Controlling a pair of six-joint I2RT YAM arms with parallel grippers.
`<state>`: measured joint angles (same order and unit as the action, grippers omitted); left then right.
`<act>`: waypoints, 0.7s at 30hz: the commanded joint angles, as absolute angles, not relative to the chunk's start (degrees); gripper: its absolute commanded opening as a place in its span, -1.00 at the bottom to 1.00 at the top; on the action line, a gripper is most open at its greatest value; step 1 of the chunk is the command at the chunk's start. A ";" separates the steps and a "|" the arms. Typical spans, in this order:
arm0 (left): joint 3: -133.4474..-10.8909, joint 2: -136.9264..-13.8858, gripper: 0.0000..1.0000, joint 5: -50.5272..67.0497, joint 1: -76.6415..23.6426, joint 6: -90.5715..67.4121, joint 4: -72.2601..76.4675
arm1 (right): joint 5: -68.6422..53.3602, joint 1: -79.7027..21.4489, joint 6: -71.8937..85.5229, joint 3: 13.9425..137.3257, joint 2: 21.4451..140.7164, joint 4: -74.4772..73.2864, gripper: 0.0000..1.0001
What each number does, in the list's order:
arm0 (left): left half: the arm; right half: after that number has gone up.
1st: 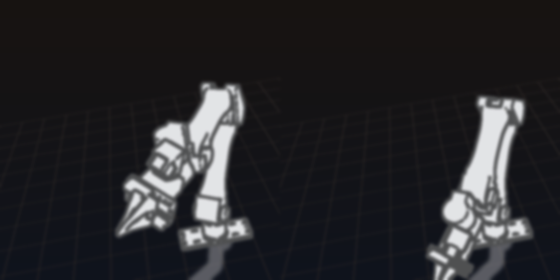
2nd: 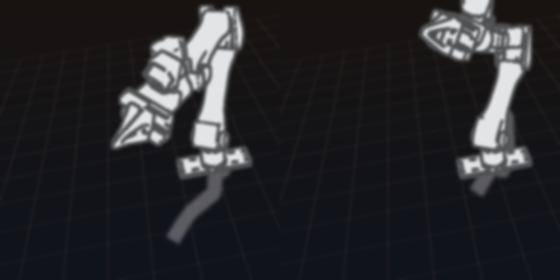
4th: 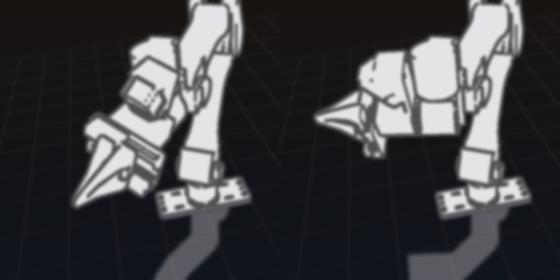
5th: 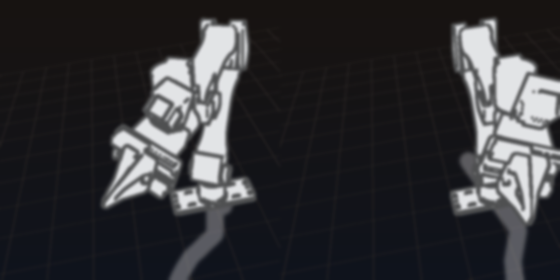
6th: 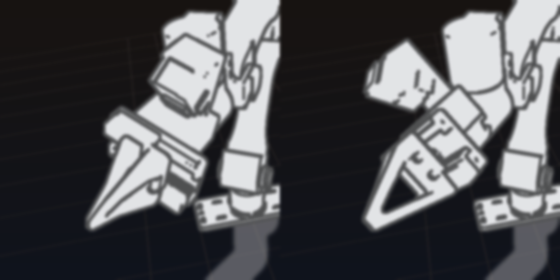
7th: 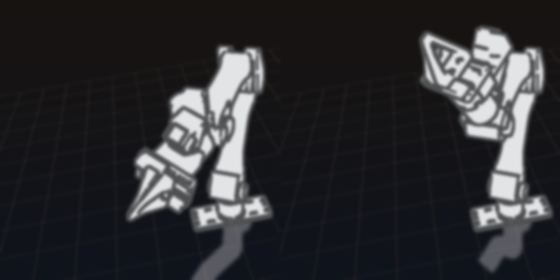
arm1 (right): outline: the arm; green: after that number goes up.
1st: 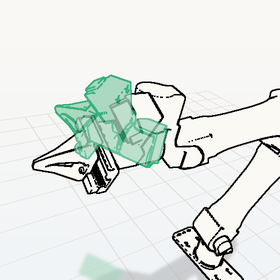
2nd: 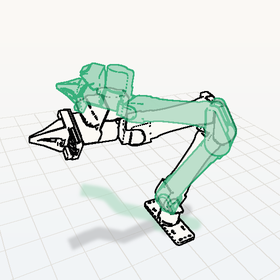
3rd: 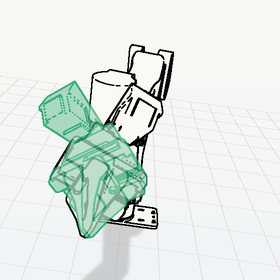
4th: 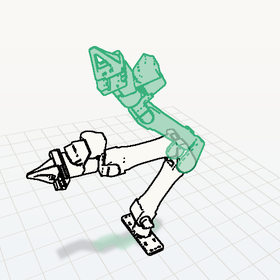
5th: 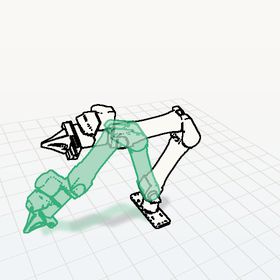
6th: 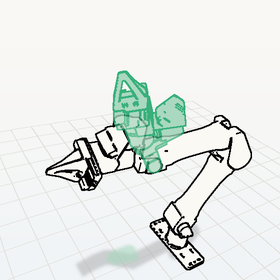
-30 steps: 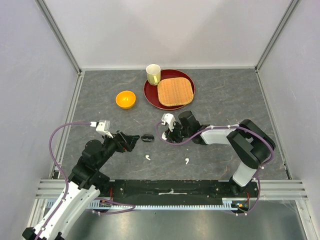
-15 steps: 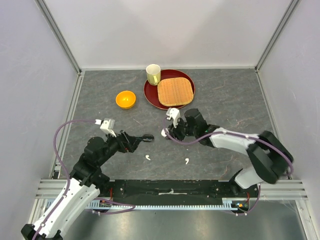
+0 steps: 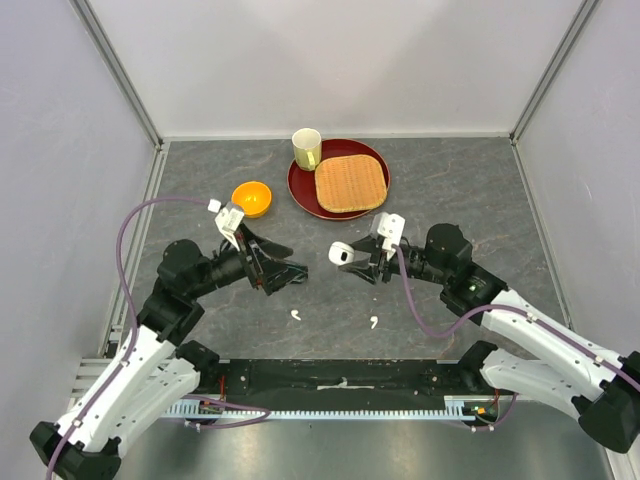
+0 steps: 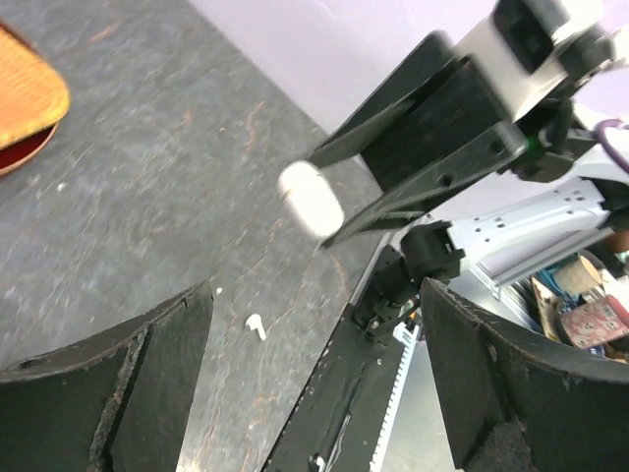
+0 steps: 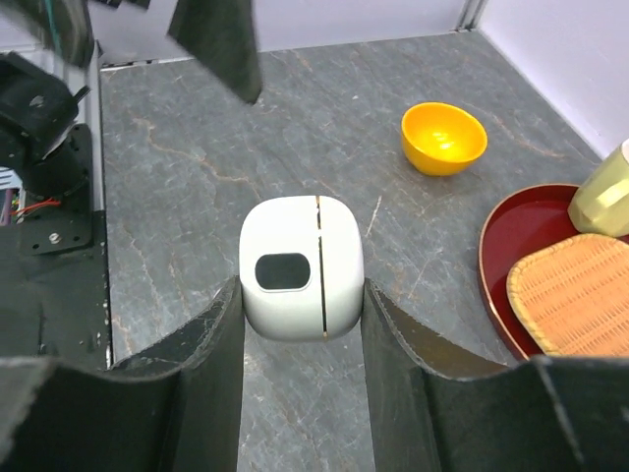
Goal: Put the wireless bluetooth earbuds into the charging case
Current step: Pick up the charging case at the center of the board.
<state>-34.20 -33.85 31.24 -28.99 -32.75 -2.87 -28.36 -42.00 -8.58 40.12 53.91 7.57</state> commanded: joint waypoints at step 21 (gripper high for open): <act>-36.47 -49.56 0.69 35.60 -34.28 -38.05 6.77 | -20.13 -50.89 -12.74 42.54 53.35 1.23 -1.00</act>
